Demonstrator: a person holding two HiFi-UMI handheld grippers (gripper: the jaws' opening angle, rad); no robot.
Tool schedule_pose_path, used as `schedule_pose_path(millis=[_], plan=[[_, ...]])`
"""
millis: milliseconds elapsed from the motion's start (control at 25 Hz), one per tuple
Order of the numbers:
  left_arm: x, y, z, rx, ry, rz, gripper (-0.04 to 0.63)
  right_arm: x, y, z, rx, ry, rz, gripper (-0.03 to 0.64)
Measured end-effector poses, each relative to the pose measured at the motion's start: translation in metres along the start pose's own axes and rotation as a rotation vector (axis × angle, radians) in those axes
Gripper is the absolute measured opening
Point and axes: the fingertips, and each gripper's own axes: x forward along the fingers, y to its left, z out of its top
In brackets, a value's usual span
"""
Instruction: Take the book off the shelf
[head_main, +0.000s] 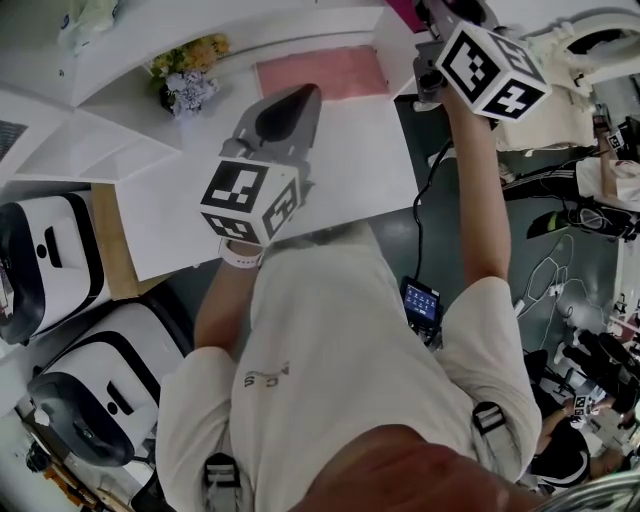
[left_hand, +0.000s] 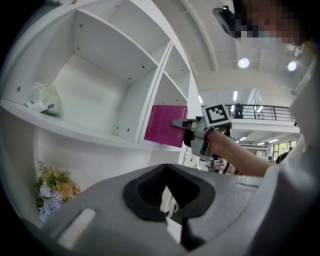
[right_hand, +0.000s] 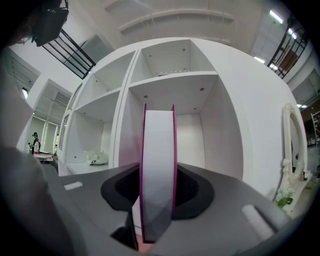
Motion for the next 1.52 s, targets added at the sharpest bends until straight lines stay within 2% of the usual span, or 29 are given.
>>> schedule_pose_path(millis=[320, 560, 880, 1080, 1280, 1520], plan=[[-0.001, -0.012, -0.004, -0.001, 0.002, -0.034, 0.002, -0.049, 0.010, 0.002, -0.004, -0.013, -0.007, 0.138], [-0.001, -0.006, -0.015, -0.011, 0.018, -0.034, 0.002, -0.091, 0.024, -0.004, 0.033, -0.053, -0.015, 0.138], [-0.004, -0.001, -0.027, -0.034, 0.028, -0.033, 0.002, -0.131, 0.039, -0.001, 0.024, -0.069, -0.006, 0.138], [-0.005, 0.012, -0.040, -0.062, 0.019, -0.016, 0.002, -0.153, 0.047, -0.009, 0.030, -0.104, 0.011, 0.138], [-0.012, 0.011, -0.059, -0.091, 0.035, -0.014, 0.002, -0.183, 0.051, -0.023, 0.094, -0.158, 0.006, 0.138], [-0.014, 0.012, -0.075, -0.087, 0.054, 0.002, 0.002, -0.207, 0.058, -0.045, 0.082, -0.148, 0.011, 0.138]])
